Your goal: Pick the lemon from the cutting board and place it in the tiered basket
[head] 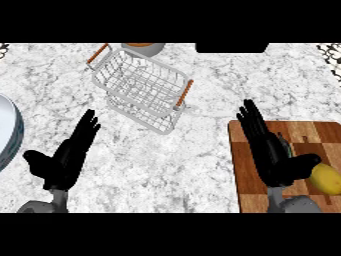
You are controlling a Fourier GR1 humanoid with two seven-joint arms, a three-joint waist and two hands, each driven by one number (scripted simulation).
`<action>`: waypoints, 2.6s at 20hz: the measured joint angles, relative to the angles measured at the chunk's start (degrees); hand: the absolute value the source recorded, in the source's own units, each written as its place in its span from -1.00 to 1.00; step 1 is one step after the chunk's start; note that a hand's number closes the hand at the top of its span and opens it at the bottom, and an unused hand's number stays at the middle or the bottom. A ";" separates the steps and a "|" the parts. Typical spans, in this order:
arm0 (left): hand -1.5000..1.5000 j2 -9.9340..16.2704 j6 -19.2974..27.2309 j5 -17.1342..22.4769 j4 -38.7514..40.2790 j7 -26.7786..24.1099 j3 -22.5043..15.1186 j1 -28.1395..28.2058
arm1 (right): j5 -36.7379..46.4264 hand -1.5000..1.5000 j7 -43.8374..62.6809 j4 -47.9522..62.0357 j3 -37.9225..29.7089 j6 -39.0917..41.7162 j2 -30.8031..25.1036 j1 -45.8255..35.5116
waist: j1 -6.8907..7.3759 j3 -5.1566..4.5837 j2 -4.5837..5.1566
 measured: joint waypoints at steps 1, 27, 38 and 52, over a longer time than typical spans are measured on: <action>0.00 -0.15 0.21 -0.49 0.56 -0.43 -0.02 0.33 | -0.14 1.00 -0.39 -0.84 -1.07 1.05 -1.68 0.59 | 0.04 0.24 0.13; 0.00 -1.55 13.20 -11.32 2.93 0.84 -0.28 5.84 | -6.14 -1.00 -6.82 9.63 -38.59 36.09 -45.69 16.23 | -0.55 1.07 0.31; 0.00 -1.61 12.37 -11.66 2.66 1.54 0.15 5.90 | 12.14 -1.00 6.78 -12.81 -35.23 26.10 -46.65 24.65 | -0.28 1.10 0.26; 0.00 -3.41 12.11 -13.95 1.80 1.39 -0.23 6.38 | 36.31 -1.00 21.39 -19.75 -22.62 22.85 -38.79 21.40 | 0.91 1.18 0.53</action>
